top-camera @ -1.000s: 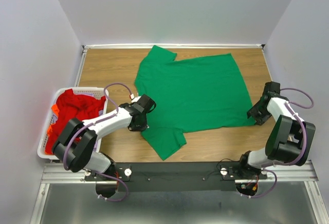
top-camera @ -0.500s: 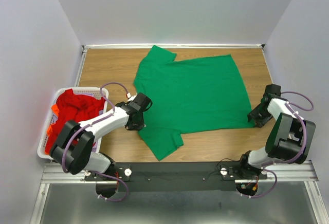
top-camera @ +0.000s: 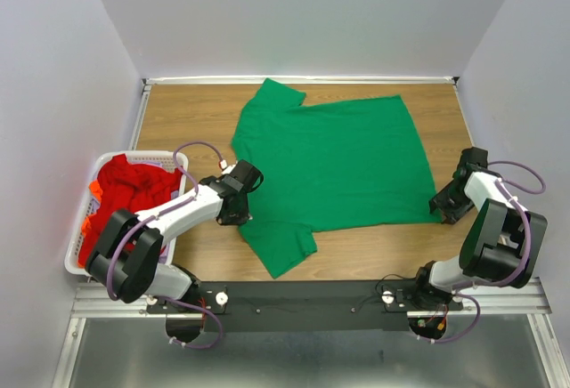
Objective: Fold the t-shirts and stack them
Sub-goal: Flatten the tshirt out, then fold the tshirt
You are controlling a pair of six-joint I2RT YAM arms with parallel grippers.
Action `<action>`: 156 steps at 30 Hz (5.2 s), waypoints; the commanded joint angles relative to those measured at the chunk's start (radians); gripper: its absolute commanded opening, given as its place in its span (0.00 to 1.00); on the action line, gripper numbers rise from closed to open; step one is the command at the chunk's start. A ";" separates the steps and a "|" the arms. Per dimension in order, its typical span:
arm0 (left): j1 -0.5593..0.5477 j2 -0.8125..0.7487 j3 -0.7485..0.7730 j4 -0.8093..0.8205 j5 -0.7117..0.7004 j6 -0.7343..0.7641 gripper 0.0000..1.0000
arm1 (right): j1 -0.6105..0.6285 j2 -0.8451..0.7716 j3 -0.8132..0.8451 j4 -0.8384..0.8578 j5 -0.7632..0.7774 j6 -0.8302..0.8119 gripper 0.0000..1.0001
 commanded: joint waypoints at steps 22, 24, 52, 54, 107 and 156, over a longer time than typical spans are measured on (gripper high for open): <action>0.010 -0.044 0.015 -0.019 -0.003 0.012 0.00 | -0.009 0.012 -0.085 0.058 0.053 0.022 0.23; 0.017 -0.044 0.012 -0.022 -0.002 0.015 0.00 | -0.009 0.006 -0.081 0.055 0.063 0.025 0.13; 0.203 -0.043 0.172 -0.113 0.058 0.204 0.00 | -0.009 -0.029 0.220 -0.164 -0.049 -0.050 0.01; 0.217 -0.020 0.189 -0.104 0.062 0.216 0.00 | -0.006 0.014 0.269 -0.162 -0.091 -0.070 0.01; 0.278 0.342 0.376 0.082 -0.082 0.249 0.00 | 0.148 0.517 0.685 -0.047 0.035 -0.095 0.02; 0.307 -0.096 -0.037 0.343 -0.129 0.144 0.74 | 1.407 0.572 0.613 0.378 -0.151 -0.498 0.58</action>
